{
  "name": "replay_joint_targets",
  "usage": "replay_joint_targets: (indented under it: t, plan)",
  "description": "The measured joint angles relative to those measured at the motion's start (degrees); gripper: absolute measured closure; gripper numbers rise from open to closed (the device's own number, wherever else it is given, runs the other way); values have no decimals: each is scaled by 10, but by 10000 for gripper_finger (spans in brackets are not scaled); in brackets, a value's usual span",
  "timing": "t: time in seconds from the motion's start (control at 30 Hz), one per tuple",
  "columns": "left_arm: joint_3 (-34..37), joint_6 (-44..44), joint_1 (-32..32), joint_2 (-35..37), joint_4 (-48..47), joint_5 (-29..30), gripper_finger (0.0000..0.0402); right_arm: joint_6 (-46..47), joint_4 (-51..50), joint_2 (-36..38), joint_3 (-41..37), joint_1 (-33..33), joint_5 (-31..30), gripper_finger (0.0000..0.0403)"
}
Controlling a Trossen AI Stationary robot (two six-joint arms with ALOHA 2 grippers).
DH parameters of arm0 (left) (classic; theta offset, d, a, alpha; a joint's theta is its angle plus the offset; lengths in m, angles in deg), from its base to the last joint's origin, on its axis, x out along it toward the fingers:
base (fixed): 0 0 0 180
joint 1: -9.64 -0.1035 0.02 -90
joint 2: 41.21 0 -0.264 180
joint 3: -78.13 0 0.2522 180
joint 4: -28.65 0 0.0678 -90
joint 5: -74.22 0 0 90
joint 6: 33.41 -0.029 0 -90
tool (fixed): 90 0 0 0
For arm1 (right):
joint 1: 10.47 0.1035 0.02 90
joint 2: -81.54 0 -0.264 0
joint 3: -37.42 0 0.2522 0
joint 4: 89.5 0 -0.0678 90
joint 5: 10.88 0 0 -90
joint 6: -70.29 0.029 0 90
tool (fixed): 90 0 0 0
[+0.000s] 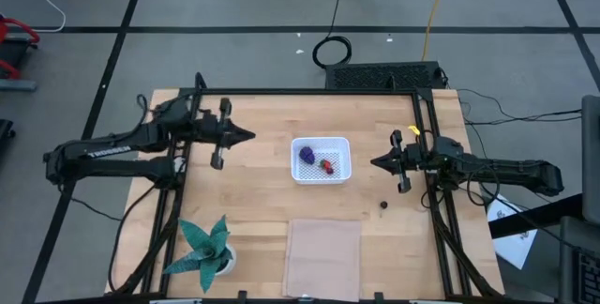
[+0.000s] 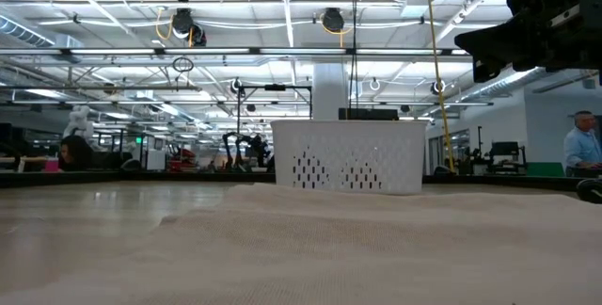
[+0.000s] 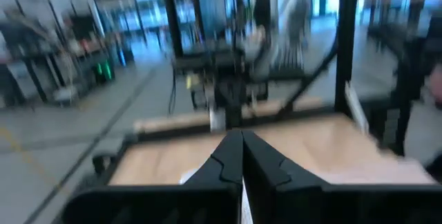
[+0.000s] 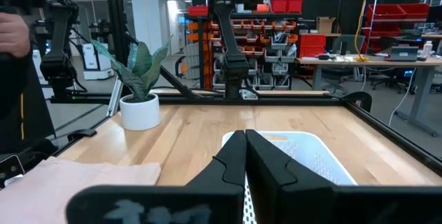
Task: Pick and placing Produce into tupperware
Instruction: Put the black cherry into the white bin
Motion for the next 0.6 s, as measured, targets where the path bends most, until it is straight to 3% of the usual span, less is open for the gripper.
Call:
replay_joint_targets:
  t: [0.17, 0.3, 0.43, 0.6]
  plan:
    - [88, 76, 0, 30, 139, 0, 401, -1, -1, 0, 0, 0, 0, 403]
    - [134, 76, 4, 39, 177, 8, 401, 4, -1, 0, 0, 0, 0, 403]
    - [159, 92, 13, 35, 202, 86, 401, 2, 0, 0, 0, 0, 0, 403]
    - [175, 59, 26, 37, 213, 102, 401, -6, 3, 0, 0, 0, 0, 403]
